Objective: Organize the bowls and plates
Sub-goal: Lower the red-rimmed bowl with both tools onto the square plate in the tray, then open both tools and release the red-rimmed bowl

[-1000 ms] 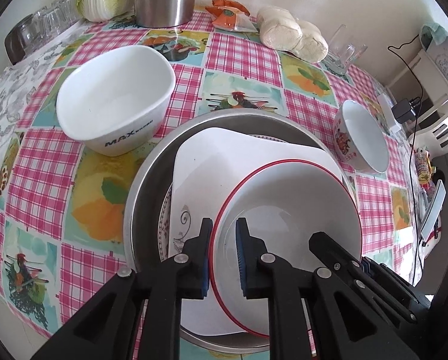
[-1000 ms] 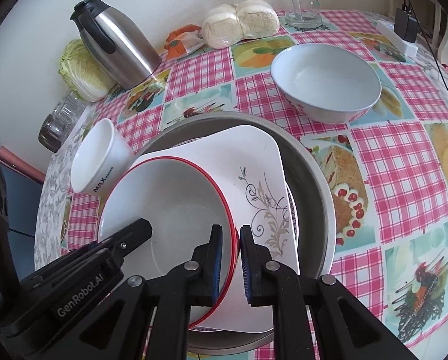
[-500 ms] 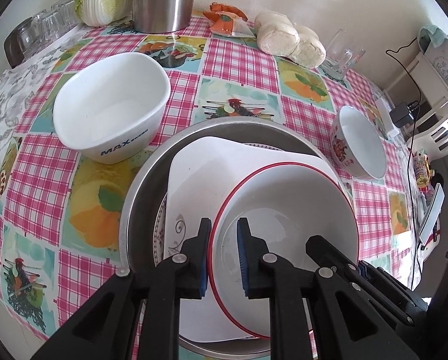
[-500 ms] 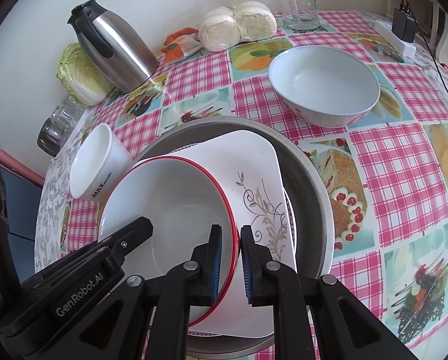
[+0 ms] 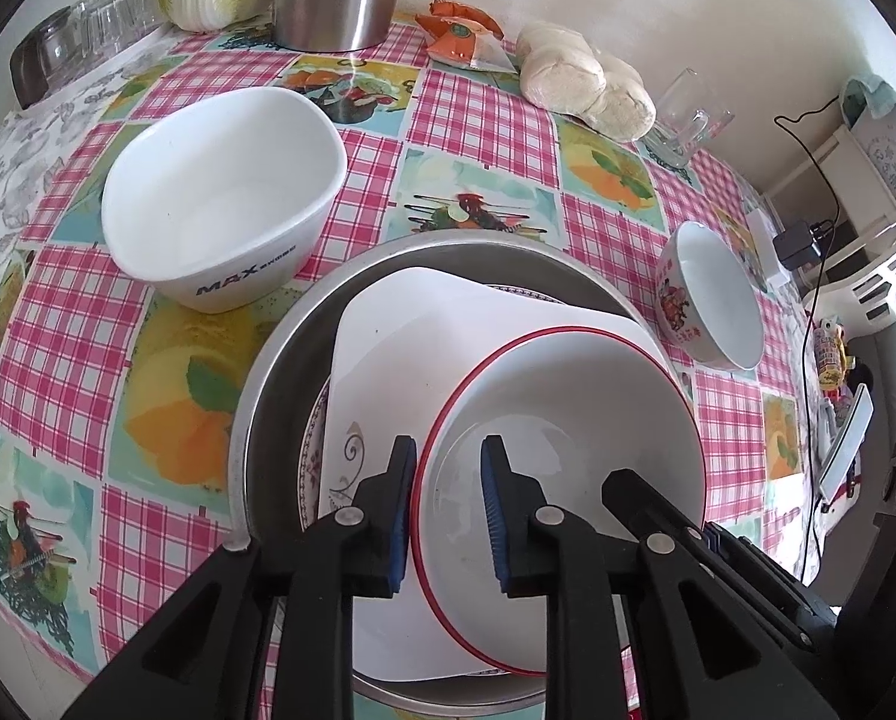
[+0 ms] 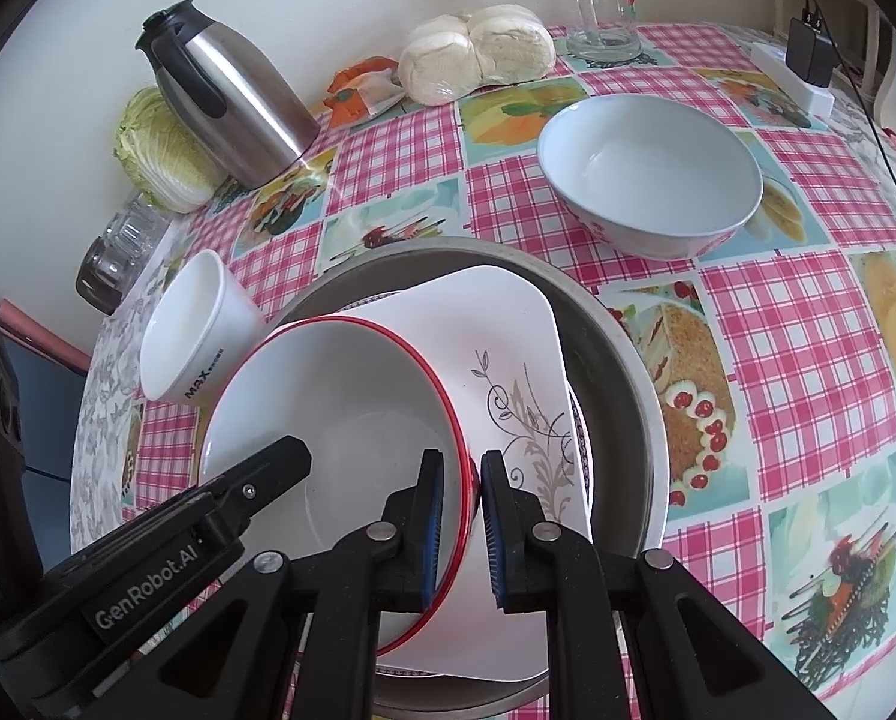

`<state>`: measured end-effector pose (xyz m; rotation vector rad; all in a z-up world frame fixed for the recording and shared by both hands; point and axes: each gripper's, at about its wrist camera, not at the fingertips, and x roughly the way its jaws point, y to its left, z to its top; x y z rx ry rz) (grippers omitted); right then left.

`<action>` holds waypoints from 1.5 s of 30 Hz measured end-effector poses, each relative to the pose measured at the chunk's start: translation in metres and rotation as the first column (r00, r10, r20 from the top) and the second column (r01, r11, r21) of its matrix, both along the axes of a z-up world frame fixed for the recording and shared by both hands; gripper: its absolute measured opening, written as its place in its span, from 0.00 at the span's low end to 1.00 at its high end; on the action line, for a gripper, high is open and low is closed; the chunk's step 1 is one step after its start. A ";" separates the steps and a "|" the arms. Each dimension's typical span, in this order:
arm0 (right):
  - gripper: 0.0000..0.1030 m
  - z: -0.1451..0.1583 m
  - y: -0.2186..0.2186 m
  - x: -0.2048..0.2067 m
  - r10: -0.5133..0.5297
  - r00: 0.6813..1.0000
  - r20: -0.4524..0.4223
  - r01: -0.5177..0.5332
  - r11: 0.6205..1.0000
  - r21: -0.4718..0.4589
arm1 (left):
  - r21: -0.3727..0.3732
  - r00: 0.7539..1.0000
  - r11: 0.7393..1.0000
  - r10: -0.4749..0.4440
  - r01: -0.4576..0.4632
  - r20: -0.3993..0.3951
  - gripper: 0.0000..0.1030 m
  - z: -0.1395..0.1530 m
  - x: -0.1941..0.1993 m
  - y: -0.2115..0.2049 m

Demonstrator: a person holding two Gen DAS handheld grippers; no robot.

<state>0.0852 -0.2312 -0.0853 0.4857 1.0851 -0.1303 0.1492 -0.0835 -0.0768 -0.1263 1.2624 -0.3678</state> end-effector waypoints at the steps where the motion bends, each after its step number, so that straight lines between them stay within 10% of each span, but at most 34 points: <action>1: 0.15 0.000 0.000 0.000 0.000 1.000 0.001 0.000 1.000 0.001 | 0.000 1.000 1.000 0.001 -0.001 -0.002 0.23 0.000 0.000 0.000; 8: 0.18 0.000 0.004 0.002 0.011 1.000 0.001 -0.011 1.000 0.000 | 0.012 1.000 1.000 0.014 -0.014 0.000 0.26 0.002 0.000 0.004; 18: 0.58 0.010 -0.002 -0.003 -0.013 1.000 0.028 0.014 1.000 -0.026 | -0.012 0.997 0.997 0.074 -0.074 0.003 0.50 0.010 0.001 0.019; 36: 0.99 0.024 -0.009 -0.009 -0.041 0.995 0.090 0.047 0.996 -0.072 | 0.012 0.988 0.991 0.132 -0.134 0.084 0.81 0.034 -0.002 0.038; 45: 1.00 0.025 -0.002 -0.007 -0.011 0.994 0.110 0.024 0.993 -0.115 | 0.061 0.969 0.975 0.201 -0.212 0.143 1.00 0.034 0.001 0.055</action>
